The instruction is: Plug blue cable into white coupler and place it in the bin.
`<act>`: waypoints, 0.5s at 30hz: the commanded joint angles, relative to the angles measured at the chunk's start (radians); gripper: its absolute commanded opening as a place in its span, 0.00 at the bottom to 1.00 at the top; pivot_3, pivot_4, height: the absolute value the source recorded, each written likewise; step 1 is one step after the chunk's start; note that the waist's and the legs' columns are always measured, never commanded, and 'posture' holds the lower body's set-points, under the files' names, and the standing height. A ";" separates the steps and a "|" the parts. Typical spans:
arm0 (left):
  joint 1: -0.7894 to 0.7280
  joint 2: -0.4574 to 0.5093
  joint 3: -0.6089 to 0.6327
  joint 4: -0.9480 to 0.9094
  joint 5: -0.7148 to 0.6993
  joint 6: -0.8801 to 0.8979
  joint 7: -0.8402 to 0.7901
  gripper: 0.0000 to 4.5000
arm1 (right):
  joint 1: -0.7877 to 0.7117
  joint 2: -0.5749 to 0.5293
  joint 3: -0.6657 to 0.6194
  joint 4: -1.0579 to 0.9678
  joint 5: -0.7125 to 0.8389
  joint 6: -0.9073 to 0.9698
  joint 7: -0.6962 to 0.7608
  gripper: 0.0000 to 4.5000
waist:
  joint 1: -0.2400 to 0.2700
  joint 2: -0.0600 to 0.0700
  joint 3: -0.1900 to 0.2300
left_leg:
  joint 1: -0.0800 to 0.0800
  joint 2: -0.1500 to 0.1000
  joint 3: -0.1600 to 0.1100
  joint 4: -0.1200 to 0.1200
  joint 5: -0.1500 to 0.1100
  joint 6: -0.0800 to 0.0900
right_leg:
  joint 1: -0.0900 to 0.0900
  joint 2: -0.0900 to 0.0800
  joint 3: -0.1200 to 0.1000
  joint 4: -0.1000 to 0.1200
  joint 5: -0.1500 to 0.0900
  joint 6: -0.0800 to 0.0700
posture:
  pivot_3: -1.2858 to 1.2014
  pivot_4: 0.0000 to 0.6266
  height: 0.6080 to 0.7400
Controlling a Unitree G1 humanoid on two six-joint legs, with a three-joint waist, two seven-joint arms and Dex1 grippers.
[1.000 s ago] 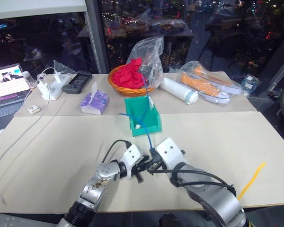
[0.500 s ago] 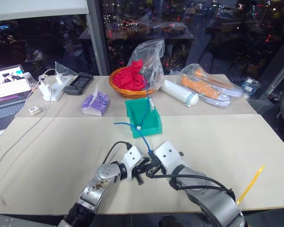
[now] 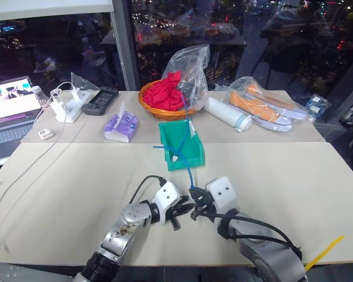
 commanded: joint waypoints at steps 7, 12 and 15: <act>-0.035 -0.044 0.079 -0.040 -0.080 0.031 0.026 0.13 | 0.180 -0.034 0.053 0.211 -0.075 -0.329 0.035 0.00 | 0.006 0.000 0.001 | -0.001 0.000 0.000 0.000 0.000 0.000 | -0.001 -0.001 0.000 -0.004 0.003 -0.003 | 0.52 0.24 0.86; -0.061 -0.070 0.107 -0.062 -0.111 0.088 0.044 0.13 | 0.201 -0.017 0.051 0.357 -0.144 -0.507 0.012 0.00 | 0.010 0.000 0.002 | -0.001 0.000 0.000 0.000 0.000 0.000 | 0.000 -0.001 0.000 -0.005 0.001 0.001 | 0.52 0.24 0.86; -0.072 -0.076 0.108 -0.076 -0.114 0.108 0.051 0.13 | 0.190 0.003 0.043 0.415 -0.179 -0.559 -0.015 0.00 | 0.011 0.000 0.002 | -0.001 0.000 0.000 0.001 0.001 -0.002 | 0.000 -0.001 0.000 -0.004 0.002 0.001 | 0.52 0.24 0.86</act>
